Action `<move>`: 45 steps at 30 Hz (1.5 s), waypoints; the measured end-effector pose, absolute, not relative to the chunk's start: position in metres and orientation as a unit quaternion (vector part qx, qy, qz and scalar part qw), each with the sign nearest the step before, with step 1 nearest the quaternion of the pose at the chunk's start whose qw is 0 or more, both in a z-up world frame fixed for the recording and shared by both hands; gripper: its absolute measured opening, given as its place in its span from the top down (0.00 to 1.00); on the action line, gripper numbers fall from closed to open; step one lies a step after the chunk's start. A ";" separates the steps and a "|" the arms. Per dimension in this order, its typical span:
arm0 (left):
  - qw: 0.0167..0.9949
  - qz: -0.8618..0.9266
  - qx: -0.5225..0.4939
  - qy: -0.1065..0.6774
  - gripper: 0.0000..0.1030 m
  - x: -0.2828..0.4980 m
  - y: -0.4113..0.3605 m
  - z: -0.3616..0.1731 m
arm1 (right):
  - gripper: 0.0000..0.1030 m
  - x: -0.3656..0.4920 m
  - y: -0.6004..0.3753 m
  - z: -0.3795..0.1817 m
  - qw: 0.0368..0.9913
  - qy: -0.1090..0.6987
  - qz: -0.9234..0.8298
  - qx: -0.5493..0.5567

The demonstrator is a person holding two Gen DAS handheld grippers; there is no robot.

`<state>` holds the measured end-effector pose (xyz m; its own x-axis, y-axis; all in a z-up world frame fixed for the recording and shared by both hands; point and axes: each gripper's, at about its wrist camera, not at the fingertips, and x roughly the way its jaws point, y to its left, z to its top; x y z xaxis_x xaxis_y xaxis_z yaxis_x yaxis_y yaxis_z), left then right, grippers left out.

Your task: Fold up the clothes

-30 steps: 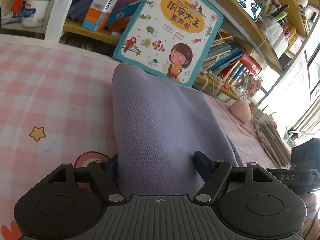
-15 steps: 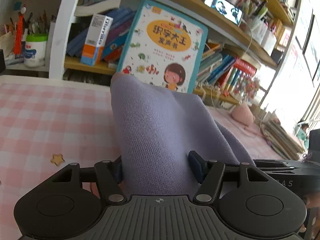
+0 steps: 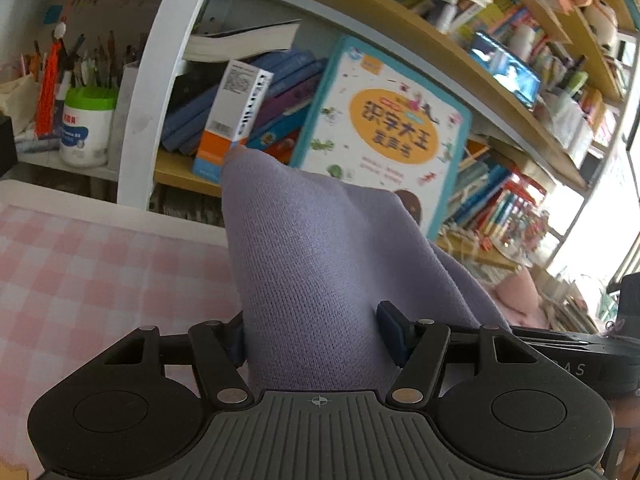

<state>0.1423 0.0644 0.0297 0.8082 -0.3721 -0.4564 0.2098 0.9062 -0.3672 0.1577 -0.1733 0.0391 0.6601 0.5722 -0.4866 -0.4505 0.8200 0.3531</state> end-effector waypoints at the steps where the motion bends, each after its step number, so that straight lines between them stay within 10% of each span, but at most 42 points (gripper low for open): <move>1: 0.939 -0.153 -0.153 0.268 0.38 0.147 0.066 0.028 | 0.70 0.163 -0.172 0.038 0.905 0.302 0.281 0.102; 23: 0.933 -0.135 -0.180 0.281 0.36 0.192 0.080 -0.010 | 0.67 0.216 -0.169 -0.006 0.890 0.330 0.277 0.150; 30: 0.945 -0.115 -0.166 0.257 0.21 0.182 0.081 -0.010 | 0.36 0.209 -0.176 -0.012 0.898 0.320 0.257 0.161; 45: 0.967 -0.103 -0.104 0.209 0.13 0.113 0.061 0.018 | 0.28 0.137 -0.212 0.004 0.932 0.273 0.214 0.107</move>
<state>0.1134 0.0607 0.0181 0.8911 -0.2434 -0.3831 0.1568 0.9571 -0.2435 0.1369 -0.2120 0.0041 0.7592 0.4577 -0.4628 -0.3404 0.8852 0.3170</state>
